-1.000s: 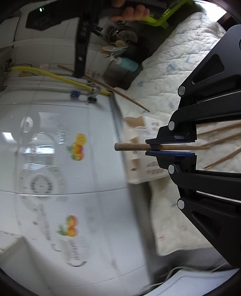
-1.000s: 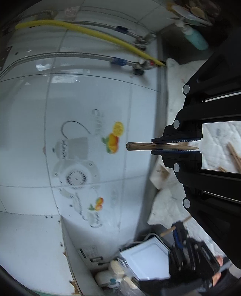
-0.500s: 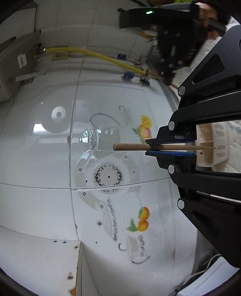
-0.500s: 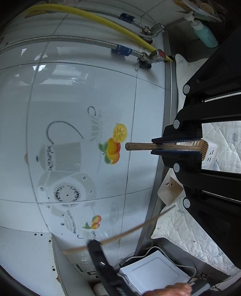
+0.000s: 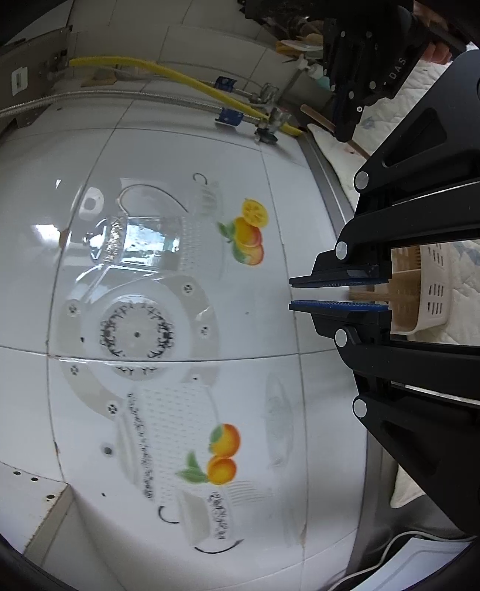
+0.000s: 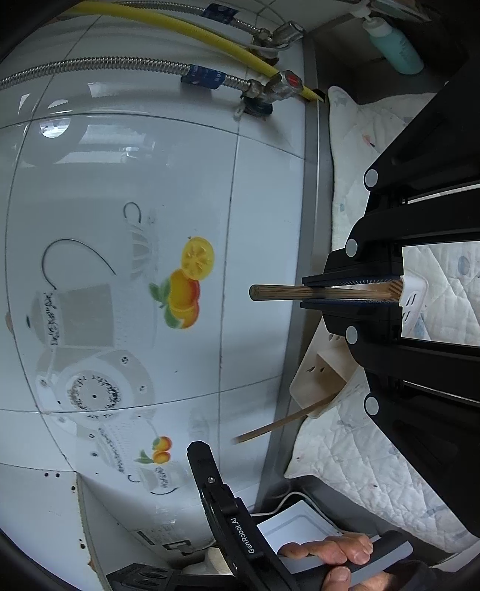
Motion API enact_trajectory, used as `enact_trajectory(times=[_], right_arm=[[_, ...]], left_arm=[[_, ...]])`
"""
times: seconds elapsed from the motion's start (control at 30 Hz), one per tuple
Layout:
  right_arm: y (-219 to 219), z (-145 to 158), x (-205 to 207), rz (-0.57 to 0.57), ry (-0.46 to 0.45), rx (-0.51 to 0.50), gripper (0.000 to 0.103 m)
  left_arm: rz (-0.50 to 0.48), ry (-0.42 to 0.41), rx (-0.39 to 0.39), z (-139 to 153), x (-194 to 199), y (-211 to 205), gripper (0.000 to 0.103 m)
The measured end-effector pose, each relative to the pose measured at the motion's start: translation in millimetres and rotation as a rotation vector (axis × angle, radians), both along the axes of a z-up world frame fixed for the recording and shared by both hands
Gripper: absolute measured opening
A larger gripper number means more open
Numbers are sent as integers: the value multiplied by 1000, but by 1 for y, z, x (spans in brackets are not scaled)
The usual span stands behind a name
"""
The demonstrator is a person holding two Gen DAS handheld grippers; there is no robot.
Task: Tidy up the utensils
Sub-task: 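Lower both held chopsticks into the white holder and open both grippers, then move both open grippers back down over the remaining chopsticks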
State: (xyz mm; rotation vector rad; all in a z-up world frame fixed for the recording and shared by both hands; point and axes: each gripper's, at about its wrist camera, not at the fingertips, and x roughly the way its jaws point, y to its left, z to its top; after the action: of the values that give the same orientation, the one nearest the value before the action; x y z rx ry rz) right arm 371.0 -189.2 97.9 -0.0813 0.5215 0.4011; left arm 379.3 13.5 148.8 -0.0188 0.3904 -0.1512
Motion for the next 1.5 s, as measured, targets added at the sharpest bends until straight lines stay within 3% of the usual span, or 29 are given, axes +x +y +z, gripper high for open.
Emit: enact_trajectory(times=[0.1, 0.2, 0.4, 0.57, 0.77, 1.03, 1.3, 1.5], right_arm=[[1, -3, -3, -5, -2, -15, 7], [0, 0, -9, -18, -15, -27, 18], [-9, 11, -29, -35, -54, -31, 28], [-16, 9, -64, -24, -65, -13, 30], [-18, -29, -117, 8, -21, -15, 30], [-18, -110, -183, 33, 136, 21, 30], [-16, -169, -228, 12, 228, 22, 25], [-23, -194, -253, -21, 262, 32, 25]], left_arm=[[-11, 15, 4, -6, -3, 0, 5], [-5, 27, -1, -7, -5, 1, 8], [14, 7, 15, 8, -28, 7, 9], [10, -27, 6, 12, -67, 12, 39], [-11, -10, 16, -13, -127, 18, 49], [2, 49, -13, -69, -199, 31, 60], [32, 110, 13, -124, -250, 37, 61], [-27, 156, 4, -156, -276, 31, 61]])
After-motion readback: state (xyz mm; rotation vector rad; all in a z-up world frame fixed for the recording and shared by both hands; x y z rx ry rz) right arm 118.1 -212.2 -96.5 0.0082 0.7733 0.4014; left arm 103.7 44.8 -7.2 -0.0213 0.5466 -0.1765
